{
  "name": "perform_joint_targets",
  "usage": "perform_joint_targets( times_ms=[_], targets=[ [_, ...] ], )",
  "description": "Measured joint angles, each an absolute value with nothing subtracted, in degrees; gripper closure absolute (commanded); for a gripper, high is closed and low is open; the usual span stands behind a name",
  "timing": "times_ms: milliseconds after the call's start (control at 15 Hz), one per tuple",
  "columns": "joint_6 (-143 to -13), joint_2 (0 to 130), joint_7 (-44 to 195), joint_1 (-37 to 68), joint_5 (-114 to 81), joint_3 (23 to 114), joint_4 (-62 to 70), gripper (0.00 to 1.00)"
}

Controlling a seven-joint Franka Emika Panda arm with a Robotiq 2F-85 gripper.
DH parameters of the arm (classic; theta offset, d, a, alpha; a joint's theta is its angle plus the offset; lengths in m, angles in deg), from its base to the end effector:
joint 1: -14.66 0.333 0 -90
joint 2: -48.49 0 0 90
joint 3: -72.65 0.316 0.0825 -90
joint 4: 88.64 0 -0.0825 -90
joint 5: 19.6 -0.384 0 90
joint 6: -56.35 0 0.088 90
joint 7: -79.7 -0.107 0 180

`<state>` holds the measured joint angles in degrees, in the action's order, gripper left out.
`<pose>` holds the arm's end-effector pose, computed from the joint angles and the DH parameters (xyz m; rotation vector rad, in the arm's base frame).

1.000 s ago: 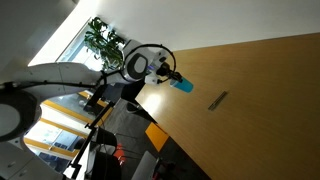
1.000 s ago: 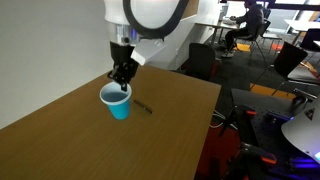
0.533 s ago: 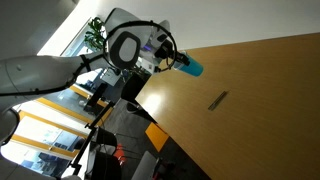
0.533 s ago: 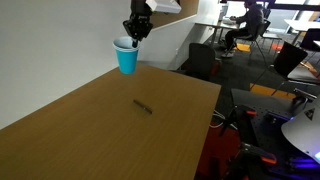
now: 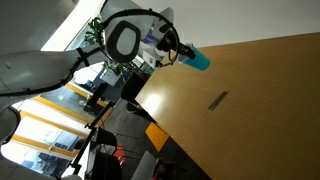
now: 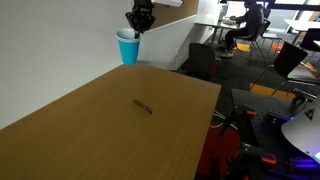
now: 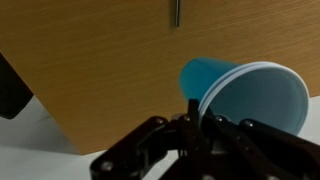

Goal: Move the blue cup to the top right corner of the table

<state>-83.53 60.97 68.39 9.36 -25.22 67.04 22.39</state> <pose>0.6183 -0.1160 0.4033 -2.9797 0.6794 -0.4415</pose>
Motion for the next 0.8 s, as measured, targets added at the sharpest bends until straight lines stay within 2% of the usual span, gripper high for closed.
perform_joint_targets(
  times_ms=[800],
  targets=[
    [-87.74, 66.82, 61.33, 6.11, -41.59, 66.13, 15.88, 0.99]
  ],
)
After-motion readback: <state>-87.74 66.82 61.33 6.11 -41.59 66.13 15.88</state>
